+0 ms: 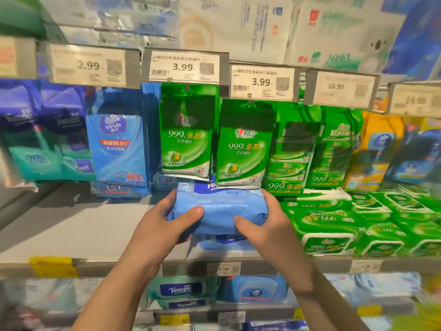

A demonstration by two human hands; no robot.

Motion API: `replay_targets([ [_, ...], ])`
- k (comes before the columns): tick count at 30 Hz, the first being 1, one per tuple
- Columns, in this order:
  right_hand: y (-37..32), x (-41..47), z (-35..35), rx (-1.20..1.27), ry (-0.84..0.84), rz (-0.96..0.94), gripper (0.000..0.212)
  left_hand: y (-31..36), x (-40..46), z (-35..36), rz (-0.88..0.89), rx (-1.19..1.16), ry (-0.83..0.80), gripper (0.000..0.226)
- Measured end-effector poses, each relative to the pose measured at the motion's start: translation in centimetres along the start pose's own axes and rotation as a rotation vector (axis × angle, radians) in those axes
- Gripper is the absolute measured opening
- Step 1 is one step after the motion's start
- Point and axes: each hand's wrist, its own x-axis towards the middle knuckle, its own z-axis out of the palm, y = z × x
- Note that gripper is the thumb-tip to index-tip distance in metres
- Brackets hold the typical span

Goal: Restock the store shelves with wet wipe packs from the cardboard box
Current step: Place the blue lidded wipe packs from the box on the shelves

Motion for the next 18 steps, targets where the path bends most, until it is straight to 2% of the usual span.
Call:
replay_targets([
  [4,0.8,1.7,-0.9,0.099,0.018,-0.004,0.042,-0.1,1.8,1.0,-0.004,0.100,-0.045,0.040],
  [12,2.3,3.8,-2.8,-0.189,0.019,-0.185,0.028,-1.8,5.2,2.5,0.037,0.419,0.022,0.042],
  [14,2.7,4.5,-2.8,-0.291,0.027,-0.212,0.037,-1.8,5.4,2.7,0.057,0.497,0.041,0.038],
  [16,3.3,5.2,-2.7,-0.417,0.051,-0.233,0.062,-1.8,5.3,3.0,0.081,0.564,0.060,0.035],
  [18,3.9,5.8,-2.4,-0.566,0.104,-0.269,0.078,-1.9,5.4,3.3,0.096,0.598,0.075,0.033],
])
